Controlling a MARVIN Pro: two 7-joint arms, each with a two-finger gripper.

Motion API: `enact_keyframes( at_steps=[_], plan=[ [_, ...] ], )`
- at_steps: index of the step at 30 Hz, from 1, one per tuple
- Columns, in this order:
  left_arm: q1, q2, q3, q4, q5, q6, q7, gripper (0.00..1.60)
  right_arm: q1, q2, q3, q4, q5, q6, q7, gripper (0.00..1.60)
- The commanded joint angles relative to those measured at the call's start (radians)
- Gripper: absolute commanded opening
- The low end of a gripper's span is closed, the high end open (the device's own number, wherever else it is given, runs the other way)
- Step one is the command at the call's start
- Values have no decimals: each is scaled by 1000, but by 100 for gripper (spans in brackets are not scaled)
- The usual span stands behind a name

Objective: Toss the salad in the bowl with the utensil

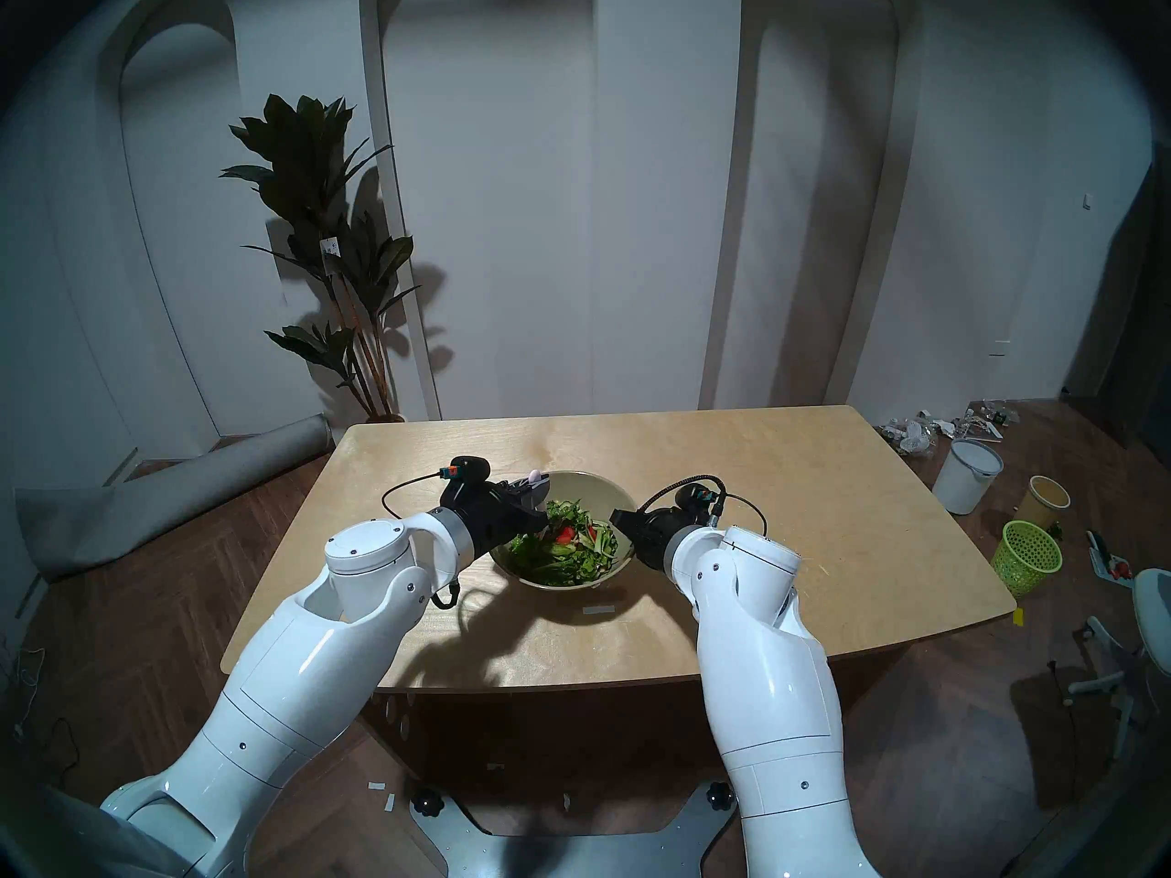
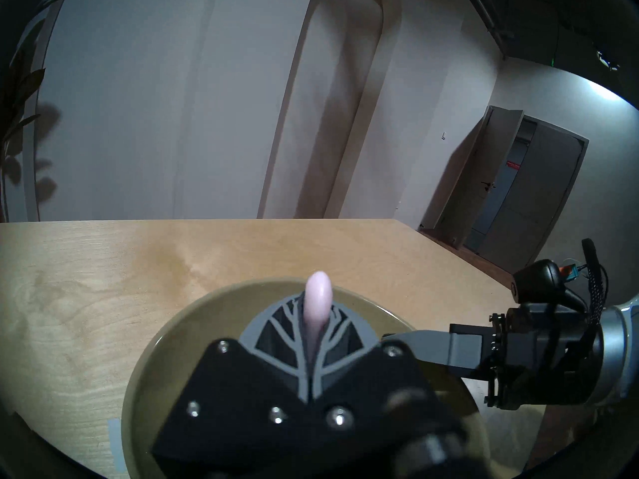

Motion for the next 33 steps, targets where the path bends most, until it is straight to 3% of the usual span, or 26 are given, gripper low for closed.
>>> enact_keyframes(
  at_steps=[1,16,17,18,23,33],
  plan=[
    [-1,-36,-52,-68,-70,20,13,0,9,0,1,-23,2,0,2,0],
    [21,-113,-99,-160,-213,110,83,0,9,0,1,-23,2,0,2,0],
    [18,-104,-88,-165,-204,106,74,0,9,0,1,-23,2,0,2,0],
    [18,-83,-65,-172,-152,54,57,0,9,0,1,-23,2,0,2,0],
    [-41,-6,-27,-124,-61,30,13,0,9,0,1,-23,2,0,2,0],
    [-150,1,-56,-36,31,-8,-31,0,10,0,1,-20,2,-2,3,0]
  ],
)
